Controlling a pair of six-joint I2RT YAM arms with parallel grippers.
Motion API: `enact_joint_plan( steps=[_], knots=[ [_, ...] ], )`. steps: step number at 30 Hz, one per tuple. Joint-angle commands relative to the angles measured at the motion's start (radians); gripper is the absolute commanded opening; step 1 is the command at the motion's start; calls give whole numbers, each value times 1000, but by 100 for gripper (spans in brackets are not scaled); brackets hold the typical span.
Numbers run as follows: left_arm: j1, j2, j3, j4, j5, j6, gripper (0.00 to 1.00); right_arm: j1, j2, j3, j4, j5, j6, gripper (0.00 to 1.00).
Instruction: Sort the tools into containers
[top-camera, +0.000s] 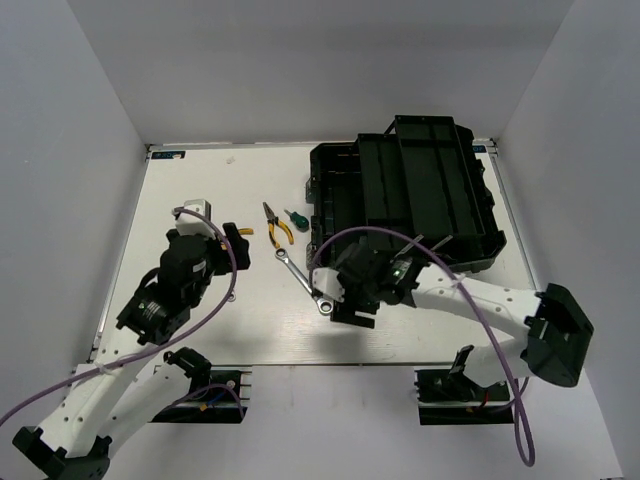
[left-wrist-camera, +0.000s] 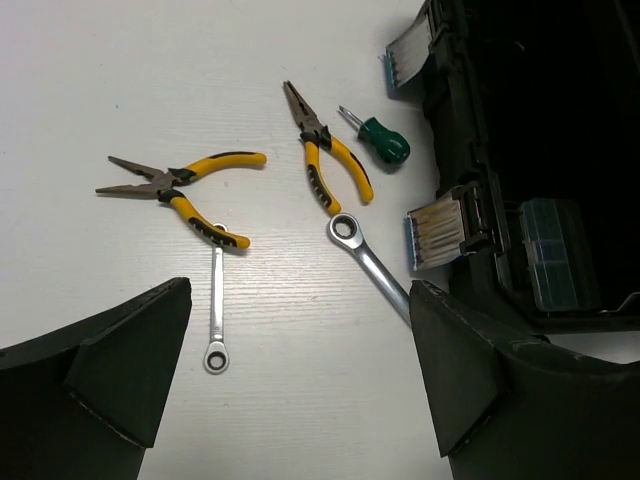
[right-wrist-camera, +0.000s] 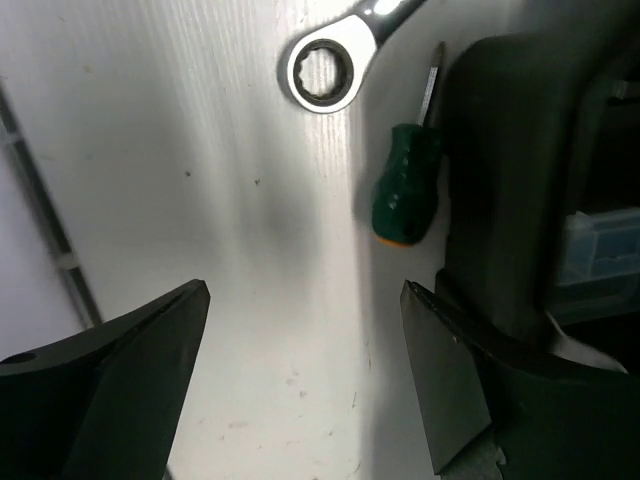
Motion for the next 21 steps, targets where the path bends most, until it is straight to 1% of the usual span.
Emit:
enact_joint_plan(
  steps=[1, 5, 6, 10, 13, 16, 21],
  knots=[
    [5, -28, -28, -34, -46, -11, 100, 76, 67, -44, 174, 226, -19, 83],
    [5, -28, -37, -44, -46, -20, 100, 112, 189, 18, 182, 307, 23, 85],
    [5, -28, -37, -44, -46, -20, 100, 135, 197, 21, 199, 368, 18, 85],
    [5, -59, -49, -44, -46, -20, 100, 165, 225, 10, 240, 479, 1, 85],
    [5, -59, -49, -44, -46, -20, 100, 171, 263, 16, 265, 534, 4, 85],
    [5, -59, -49, -44, -46, -20, 100, 171, 303, 37, 254, 540, 17, 85],
    [5, -69, -49, -44, -46, -20, 100, 166, 337, 44, 228, 493, 32, 83]
  ],
)
